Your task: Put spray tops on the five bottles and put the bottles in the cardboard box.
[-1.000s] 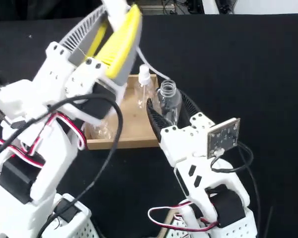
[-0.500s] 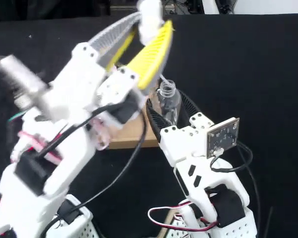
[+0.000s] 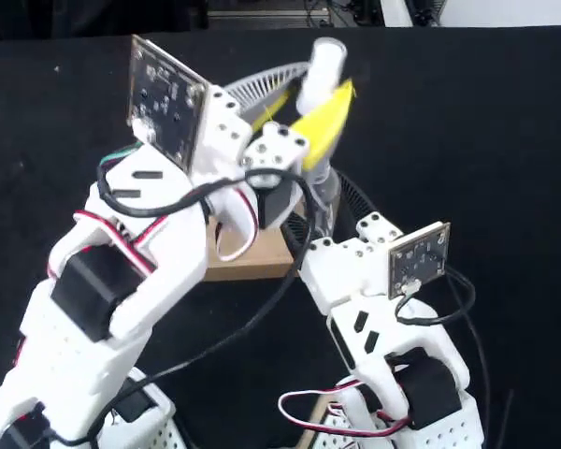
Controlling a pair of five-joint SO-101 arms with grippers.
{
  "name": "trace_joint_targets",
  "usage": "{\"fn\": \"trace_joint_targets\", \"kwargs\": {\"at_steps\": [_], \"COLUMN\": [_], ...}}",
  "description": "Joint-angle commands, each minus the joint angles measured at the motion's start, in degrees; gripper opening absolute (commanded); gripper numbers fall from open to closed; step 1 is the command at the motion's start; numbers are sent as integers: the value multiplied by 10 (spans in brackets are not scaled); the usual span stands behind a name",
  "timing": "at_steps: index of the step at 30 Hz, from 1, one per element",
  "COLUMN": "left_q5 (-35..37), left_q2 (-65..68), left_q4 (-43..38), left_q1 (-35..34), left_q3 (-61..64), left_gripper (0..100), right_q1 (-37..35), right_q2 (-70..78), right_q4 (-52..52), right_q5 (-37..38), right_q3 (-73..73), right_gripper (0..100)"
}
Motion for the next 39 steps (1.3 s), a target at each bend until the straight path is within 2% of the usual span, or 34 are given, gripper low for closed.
{"fn": "trace_joint_targets", "kwargs": {"at_steps": [1, 4, 8, 12, 18, 21, 27, 32, 39], "left_q5": [-4, -3, -5, -7, -4, -3, -2, -2, -2], "left_q2": [0, -2, -22, -55, -115, -138, -185, -209, -270], "left_q4": [36, 77, 120, 127, 147, 173, 173, 123, 7], "left_q1": [15, 12, 12, 0, -167, -256, -419, -501, -565], "left_q3": [-29, -36, -60, -91, -67, -26, 95, 223, 422], "left_gripper": [133, 213, 198, 198, 198, 198, 198, 198, 198], "right_q1": [-3, -3, -3, -3, -2, -2, -2, -5, -6], "right_q2": [-8, -8, -8, -8, -1, 7, 82, 169, 225], "right_q4": [-18, -17, -17, -18, -40, -113, -313, -399, -403], "right_q5": [-3, -3, -3, -3, -5, -6, -6, -4, -4], "right_q3": [-2, -2, -1, 6, 29, 65, 155, 173, 174], "right_gripper": [11, 11, 11, 11, 11, 10, 10, 10, 12]}}
